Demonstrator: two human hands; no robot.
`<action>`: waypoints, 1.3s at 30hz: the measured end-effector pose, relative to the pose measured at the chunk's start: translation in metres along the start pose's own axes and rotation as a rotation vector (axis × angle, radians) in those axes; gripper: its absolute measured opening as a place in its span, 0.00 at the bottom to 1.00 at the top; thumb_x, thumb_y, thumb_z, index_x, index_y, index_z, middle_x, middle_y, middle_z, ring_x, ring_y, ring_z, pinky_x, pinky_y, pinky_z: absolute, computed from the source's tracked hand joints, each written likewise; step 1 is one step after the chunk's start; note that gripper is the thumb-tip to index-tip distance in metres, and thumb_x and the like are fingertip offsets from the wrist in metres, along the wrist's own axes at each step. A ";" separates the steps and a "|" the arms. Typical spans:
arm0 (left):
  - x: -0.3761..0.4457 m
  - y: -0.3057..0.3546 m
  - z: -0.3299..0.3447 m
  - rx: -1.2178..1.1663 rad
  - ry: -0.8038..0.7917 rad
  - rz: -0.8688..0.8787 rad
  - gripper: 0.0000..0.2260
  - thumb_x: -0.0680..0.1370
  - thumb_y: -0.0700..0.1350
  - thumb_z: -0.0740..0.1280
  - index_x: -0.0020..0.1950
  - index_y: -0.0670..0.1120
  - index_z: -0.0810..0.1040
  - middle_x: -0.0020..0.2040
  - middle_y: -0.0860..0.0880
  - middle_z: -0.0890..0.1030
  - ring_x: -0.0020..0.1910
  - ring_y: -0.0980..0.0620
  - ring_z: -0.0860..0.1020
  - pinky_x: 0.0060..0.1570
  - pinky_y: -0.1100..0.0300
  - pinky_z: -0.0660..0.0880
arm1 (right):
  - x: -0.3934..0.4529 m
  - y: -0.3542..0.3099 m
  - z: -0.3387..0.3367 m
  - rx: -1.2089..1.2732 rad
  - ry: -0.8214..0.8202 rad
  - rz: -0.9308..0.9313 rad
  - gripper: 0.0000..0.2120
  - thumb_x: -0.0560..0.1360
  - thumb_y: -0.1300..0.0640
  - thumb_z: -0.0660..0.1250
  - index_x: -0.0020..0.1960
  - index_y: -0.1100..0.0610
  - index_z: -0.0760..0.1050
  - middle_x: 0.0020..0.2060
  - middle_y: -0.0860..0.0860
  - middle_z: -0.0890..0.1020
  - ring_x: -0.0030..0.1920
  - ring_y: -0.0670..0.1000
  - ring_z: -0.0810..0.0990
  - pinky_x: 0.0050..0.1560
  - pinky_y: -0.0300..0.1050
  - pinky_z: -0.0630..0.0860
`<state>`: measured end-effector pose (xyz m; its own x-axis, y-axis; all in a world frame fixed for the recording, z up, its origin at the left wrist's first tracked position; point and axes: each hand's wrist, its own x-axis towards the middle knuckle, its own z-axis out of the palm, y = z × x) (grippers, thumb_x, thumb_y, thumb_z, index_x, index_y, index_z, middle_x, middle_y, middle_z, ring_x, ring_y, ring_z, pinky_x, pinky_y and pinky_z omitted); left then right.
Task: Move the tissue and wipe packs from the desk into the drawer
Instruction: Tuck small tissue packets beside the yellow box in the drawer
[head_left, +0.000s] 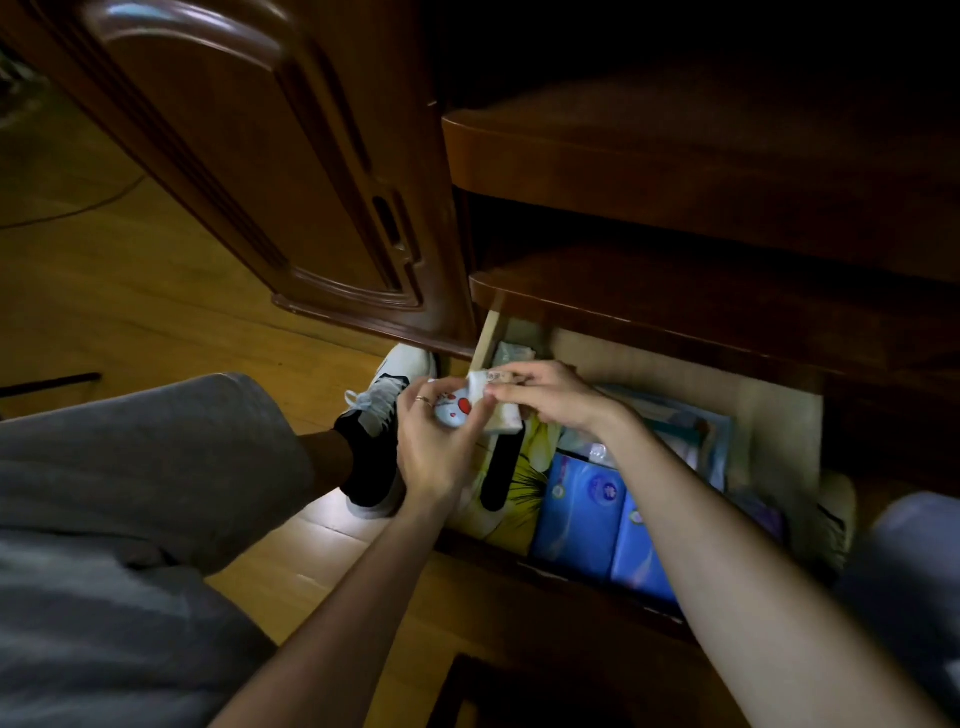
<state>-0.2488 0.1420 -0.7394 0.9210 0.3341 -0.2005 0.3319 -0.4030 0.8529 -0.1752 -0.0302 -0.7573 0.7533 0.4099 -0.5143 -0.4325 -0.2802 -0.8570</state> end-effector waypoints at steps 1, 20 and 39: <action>-0.001 0.002 0.002 -0.007 -0.004 0.007 0.16 0.70 0.62 0.76 0.53 0.57 0.81 0.65 0.55 0.72 0.63 0.58 0.73 0.60 0.59 0.72 | 0.000 0.001 -0.002 0.028 0.013 -0.004 0.11 0.74 0.49 0.74 0.56 0.42 0.80 0.44 0.42 0.86 0.43 0.36 0.83 0.34 0.28 0.75; -0.009 -0.012 -0.001 0.134 -0.084 0.053 0.12 0.75 0.51 0.68 0.58 0.57 0.79 0.65 0.60 0.67 0.60 0.60 0.72 0.60 0.51 0.78 | 0.044 0.052 -0.020 -0.633 0.649 0.241 0.13 0.79 0.51 0.66 0.62 0.51 0.76 0.60 0.58 0.78 0.60 0.60 0.74 0.52 0.47 0.68; -0.015 0.014 -0.004 -0.379 -0.363 -0.008 0.43 0.75 0.34 0.73 0.81 0.55 0.52 0.62 0.59 0.80 0.60 0.53 0.81 0.58 0.48 0.80 | -0.016 0.007 -0.010 -0.093 0.263 -0.042 0.09 0.76 0.42 0.66 0.55 0.40 0.78 0.44 0.40 0.84 0.42 0.35 0.79 0.49 0.42 0.75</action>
<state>-0.2587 0.1347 -0.7231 0.9524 -0.0078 -0.3048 0.3043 -0.0426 0.9516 -0.1856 -0.0473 -0.7548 0.8774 0.1867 -0.4418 -0.3603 -0.3514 -0.8641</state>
